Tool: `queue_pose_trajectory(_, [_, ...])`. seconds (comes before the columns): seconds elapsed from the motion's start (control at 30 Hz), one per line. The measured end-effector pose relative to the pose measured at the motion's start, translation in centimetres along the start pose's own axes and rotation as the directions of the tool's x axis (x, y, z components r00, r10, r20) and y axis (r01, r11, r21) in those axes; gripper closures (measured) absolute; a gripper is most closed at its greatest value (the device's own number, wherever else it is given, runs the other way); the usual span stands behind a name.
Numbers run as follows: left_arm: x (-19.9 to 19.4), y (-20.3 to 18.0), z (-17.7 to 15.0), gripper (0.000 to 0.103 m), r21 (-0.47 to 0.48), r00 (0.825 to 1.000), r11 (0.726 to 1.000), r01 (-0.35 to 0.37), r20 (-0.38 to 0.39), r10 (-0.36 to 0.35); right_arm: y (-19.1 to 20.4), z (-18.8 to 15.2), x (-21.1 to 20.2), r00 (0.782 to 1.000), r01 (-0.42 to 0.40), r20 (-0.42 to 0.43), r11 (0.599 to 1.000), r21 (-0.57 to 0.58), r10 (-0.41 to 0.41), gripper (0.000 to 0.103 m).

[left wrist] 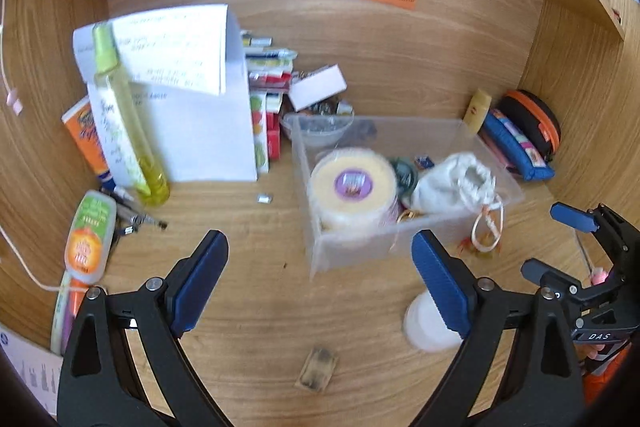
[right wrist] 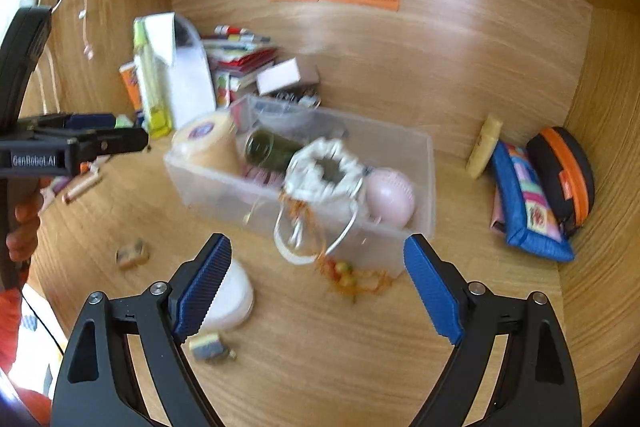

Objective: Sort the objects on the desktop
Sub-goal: 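Grasp the small square eraser with the right gripper while the left grasps the clear block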

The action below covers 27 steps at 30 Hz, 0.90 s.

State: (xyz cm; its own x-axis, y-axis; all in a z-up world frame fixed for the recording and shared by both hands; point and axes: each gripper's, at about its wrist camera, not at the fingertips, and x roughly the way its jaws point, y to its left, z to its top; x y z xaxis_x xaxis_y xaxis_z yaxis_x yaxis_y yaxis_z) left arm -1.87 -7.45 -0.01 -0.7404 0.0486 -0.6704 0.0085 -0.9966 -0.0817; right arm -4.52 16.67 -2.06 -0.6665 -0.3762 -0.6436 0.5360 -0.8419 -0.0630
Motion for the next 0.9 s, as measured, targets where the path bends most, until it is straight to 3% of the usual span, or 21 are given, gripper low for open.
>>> queue_pose_trajectory(0.13, [0.0, 0.5, -2.0, 0.009, 0.024, 0.999, 0.999, -0.021, -0.032, 0.022, 0.8, -1.9, 0.3, 0.999, -0.027, -0.044, 1.000, 0.010, 0.027, 0.016])
queue_pose_trajectory(0.47, [2.0, 1.5, -7.5, 0.009, -0.041, 0.985, 0.999, 0.006, -0.174, -0.013, 2.7, -5.6, 0.6, 0.985, -0.112, -0.128, 0.992, 0.056, 0.119, 0.016])
queue_pose_trajectory(0.73, [2.5, 1.6, -9.5, 0.009, -0.040, 0.984, 0.999, -0.029, -0.179, 0.021, 4.1, -7.0, 2.2, 0.971, -0.160, -0.173, 0.986, 0.047, 0.165, 0.017])
queue_pose_trajectory(0.83, [2.8, 1.3, -9.8, 0.018, -0.020, 0.984, 1.000, -0.022, -0.175, 0.018, 4.6, -7.1, 2.5, 0.971, -0.170, -0.166, 0.985, 0.036, 0.173, 0.020])
queue_pose_trajectory(0.9, [3.2, 0.9, -9.8, 0.030, 0.003, 0.981, 1.000, -0.028, -0.192, 0.028, 4.8, -7.1, 2.7, 0.971, -0.174, -0.163, 0.984, 0.026, 0.176, 0.031])
